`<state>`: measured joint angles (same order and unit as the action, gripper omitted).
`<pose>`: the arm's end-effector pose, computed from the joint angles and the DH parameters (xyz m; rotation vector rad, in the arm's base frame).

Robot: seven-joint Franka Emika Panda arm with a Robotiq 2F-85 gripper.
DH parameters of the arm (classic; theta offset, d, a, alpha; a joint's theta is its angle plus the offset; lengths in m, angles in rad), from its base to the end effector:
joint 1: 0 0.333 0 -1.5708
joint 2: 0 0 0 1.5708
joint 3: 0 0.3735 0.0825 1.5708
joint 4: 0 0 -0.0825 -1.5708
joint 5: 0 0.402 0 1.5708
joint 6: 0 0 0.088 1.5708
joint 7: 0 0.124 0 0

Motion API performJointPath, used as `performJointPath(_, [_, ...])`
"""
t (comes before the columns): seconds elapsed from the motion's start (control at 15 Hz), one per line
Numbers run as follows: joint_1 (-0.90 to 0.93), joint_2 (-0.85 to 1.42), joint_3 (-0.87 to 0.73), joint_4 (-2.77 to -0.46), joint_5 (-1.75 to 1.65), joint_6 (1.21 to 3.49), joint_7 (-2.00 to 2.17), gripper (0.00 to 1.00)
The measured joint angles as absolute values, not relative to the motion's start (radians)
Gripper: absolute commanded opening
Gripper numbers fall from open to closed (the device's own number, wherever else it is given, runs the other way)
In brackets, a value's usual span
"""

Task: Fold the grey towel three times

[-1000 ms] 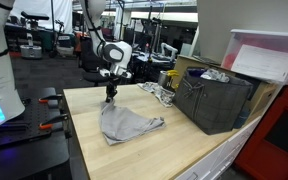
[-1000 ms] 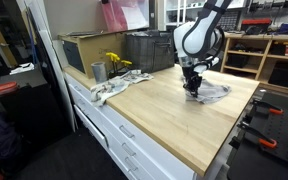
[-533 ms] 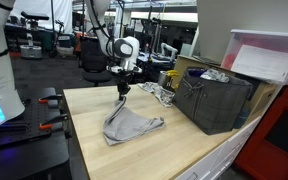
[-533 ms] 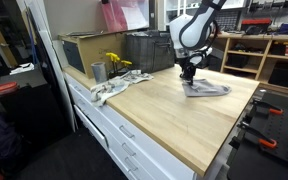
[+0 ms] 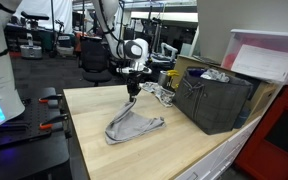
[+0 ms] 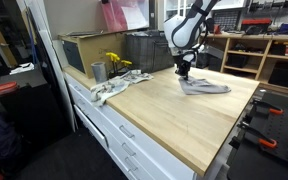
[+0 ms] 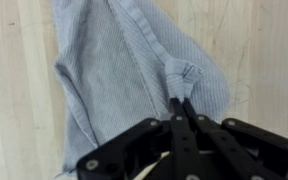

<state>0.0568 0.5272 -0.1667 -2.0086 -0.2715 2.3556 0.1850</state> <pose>0.6179 -0.0725 0.1984 2.8637 -0.1002 -0.2439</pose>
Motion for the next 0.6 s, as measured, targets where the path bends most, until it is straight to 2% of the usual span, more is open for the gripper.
performJointPath(0.6, [0.027,0.659,-0.248,-1.744,-0.272,2.282,0.226,0.01])
